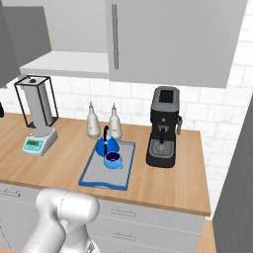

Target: Pick the kettle from the counter and place it on the tray. Then pick the mug from the cabinet and place it on the tray. Then close the cabinet doors.

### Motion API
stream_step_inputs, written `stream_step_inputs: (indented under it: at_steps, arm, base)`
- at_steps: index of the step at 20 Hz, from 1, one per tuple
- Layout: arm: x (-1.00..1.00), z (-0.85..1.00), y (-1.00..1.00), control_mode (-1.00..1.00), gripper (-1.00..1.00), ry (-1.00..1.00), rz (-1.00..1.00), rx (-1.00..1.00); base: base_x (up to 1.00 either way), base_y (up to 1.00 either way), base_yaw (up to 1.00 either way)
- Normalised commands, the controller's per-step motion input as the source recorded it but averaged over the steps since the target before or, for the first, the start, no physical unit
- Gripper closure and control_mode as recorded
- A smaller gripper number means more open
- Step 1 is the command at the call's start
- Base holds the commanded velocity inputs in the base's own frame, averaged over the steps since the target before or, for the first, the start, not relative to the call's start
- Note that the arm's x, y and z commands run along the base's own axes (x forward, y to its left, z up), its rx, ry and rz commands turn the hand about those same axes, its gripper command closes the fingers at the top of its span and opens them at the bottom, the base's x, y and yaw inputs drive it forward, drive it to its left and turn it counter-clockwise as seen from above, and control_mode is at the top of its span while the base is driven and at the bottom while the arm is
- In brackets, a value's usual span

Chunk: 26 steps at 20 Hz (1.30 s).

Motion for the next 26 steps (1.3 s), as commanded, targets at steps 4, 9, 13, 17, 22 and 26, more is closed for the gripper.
stream_step_inputs:
  at_steps: [4, 9, 13, 17, 22, 26]
  arm:
    - [-0.31, -0.25, 0.22, -1.0, -1.0, -0.22, -0.06, 0.0]
    - [-0.4, -0.3, 0.09, -1.0, -1.0, -0.26, -0.12, 0.0]
    - [-0.42, -0.17, 0.23, -1.0, -1.0, -0.17, -0.15, 0.0]
    - [-0.03, -0.19, 0.43, -1.0, -1.0, -0.04, -0.22, 0.0]
    - [0.06, -0.39, 0.7, -1.0, -1.0, -0.04, -0.26, 0.0]
    - [0.08, -0.38, 0.7, -1.0, -1.0, -0.03, -0.27, 0.0]
  base:
    - [0.0, 0.0, 0.0]
    - [0.0, 0.0, 0.0]
    - [0.0, 0.0, 0.0]
    - [0.0, 0.0, 0.0]
    - [0.0, 0.0, 0.0]
    - [0.0, 0.0, 0.0]
